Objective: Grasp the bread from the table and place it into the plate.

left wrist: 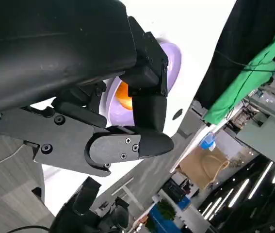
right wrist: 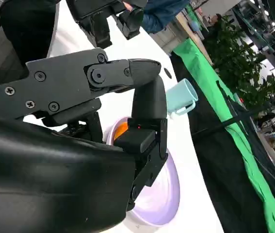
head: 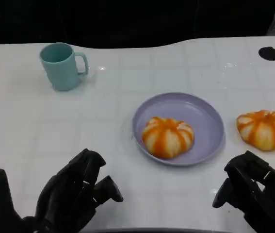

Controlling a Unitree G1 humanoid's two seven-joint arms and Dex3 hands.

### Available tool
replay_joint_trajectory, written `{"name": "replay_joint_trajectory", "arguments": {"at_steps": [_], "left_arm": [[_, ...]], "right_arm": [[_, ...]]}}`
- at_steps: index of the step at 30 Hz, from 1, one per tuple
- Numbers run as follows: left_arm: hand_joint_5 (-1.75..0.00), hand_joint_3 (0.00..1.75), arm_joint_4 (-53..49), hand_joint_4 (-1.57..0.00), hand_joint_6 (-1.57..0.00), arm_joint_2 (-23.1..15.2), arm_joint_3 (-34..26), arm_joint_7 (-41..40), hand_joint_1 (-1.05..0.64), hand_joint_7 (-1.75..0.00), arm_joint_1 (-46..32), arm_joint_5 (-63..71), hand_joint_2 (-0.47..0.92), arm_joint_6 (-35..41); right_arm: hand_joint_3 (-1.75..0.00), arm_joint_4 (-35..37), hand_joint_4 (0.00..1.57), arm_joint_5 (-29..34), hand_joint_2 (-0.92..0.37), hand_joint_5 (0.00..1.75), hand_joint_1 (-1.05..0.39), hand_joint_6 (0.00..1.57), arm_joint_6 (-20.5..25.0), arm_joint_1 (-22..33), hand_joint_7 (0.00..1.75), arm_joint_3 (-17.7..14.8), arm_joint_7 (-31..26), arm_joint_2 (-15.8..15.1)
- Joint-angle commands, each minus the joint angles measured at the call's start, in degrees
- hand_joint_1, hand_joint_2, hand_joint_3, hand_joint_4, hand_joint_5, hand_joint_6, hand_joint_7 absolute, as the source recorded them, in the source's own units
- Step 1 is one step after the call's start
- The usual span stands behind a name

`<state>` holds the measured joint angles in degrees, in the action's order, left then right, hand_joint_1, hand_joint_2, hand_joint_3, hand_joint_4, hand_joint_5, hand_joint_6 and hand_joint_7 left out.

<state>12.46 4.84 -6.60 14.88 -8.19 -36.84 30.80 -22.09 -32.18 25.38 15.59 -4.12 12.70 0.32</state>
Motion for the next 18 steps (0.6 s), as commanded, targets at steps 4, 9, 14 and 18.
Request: {"name": "replay_joint_trajectory", "arguments": {"at_steps": [4, 9, 14, 18], "left_arm": [[-1.75, 0.43, -0.5, -0.82, -0.58, -0.6, -0.2, -0.4, -0.58, -1.75, -0.2, 0.5, 0.92, -0.7], [-1.75, 0.45, -0.7, -0.82, -0.57, -1.0, 0.3, 0.0, -0.58, -1.75, -0.2, 1.4, 0.92, -1.4], [-1.75, 0.46, -1.3, -0.82, -0.57, -1.0, 0.5, 0.4, -0.58, -1.75, -0.3, 2.0, 0.92, -2.6], [-1.75, 0.44, -1.4, -0.82, -0.58, -1.0, 0.2, 0.2, -0.58, -1.75, -0.3, 1.7, 0.92, -2.4]], "right_arm": [[-0.22, 0.4, 0.62, -0.3, -0.92, 1.75, -0.51, 0.53, -1.0, -0.5, 1.52, -0.9, 0.5, -0.6], [-0.21, 0.4, 0.62, -0.5, -0.92, 1.75, -0.52, 0.54, -0.8, -0.6, 1.52, -1.0, 0.5, -0.8], [-0.22, 0.6, 0.62, -0.1, -0.92, 1.75, -0.52, 0.55, -1.5, -0.5, 1.52, -0.9, 1.1, -1.0], [-0.22, 0.4, 0.62, -0.1, -0.92, 1.75, -0.52, 0.55, -1.3, -0.4, 1.51, -0.8, 0.8, -0.9]]}}
